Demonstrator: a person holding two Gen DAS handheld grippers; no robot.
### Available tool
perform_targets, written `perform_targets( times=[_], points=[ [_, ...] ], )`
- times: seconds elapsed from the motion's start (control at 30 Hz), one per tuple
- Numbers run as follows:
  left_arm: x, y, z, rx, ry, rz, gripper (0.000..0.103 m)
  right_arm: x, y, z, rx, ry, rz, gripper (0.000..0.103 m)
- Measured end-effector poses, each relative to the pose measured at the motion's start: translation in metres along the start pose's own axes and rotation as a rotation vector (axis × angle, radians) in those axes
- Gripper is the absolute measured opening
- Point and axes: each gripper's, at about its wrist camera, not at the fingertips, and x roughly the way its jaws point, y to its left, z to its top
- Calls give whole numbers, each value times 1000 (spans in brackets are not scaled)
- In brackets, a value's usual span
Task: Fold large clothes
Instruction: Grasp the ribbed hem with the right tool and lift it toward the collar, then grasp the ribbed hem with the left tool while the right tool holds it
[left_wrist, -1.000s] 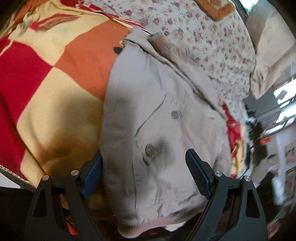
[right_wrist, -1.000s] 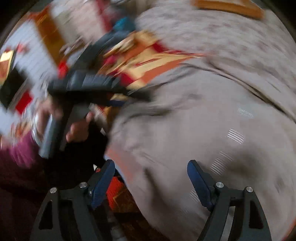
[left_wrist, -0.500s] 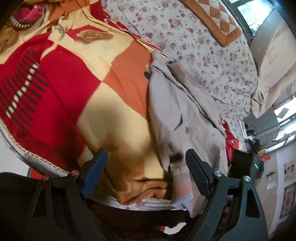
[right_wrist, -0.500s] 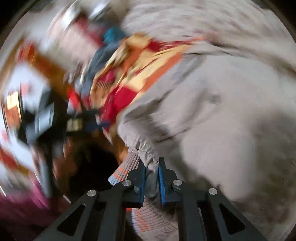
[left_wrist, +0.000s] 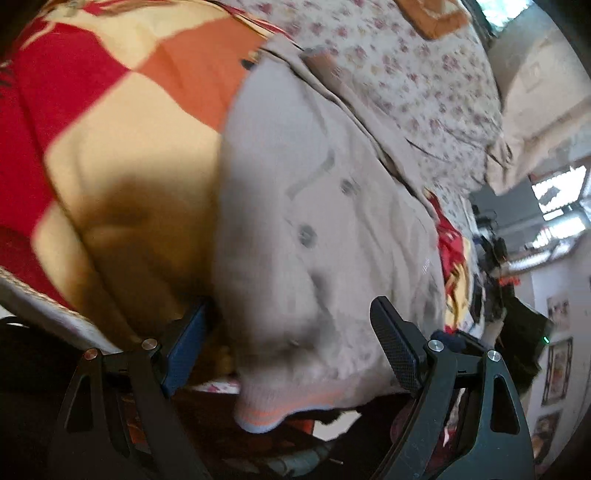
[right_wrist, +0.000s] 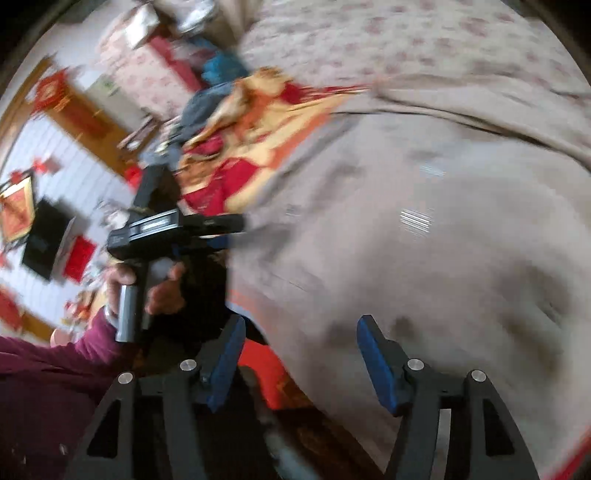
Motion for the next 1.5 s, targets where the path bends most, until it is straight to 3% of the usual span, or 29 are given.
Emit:
perform_targets(
  times=[0.17, 0.33, 0.47, 0.67, 0.9, 1.03, 1.1, 1.17, 1.3, 1.4, 1.47, 1.5],
  points=[
    [-1, -14, -10, 102, -4, -9, 86, -46, -55, -32, 192, -5, -209, 63],
    [3, -7, -6, 45, 10, -9, 86, -67, -94, -49, 376, -82, -262, 63],
    [7, -12, -9, 61, 24, 40, 86, -62, -98, -50, 370, -94, -254, 63],
    [11, -7, -13, 73, 24, 73, 86, -54, -63, -51, 223, -60, -272, 63],
    [12, -15, -18, 118, 49, 70, 86, -42, -73, -65, 316, -39, -200, 63],
    [8, -16, -19, 142, 47, 66, 86, -61, -51, -59, 249, -109, -67, 63],
    [13, -11, -17, 106, 47, 85, 86, -58, -47, -55, 211, -98, -126, 63],
    [15, -10, -16, 90, 45, 86, 86, -44, -60, -58, 259, -39, -191, 63],
    [18, -10, -16, 113, 50, 105, 86, -39, -72, -68, 317, -47, -172, 63],
    [22, -12, -14, 118, 56, 130, 86, -39, -68, -66, 330, -93, -95, 63],
    [20, -16, -15, 141, 61, 125, 86, -38, -56, -62, 288, -96, -63, 50],
    [19, -16, -16, 147, 60, 118, 86, -41, -50, -60, 262, -110, -41, 49]
  ],
)
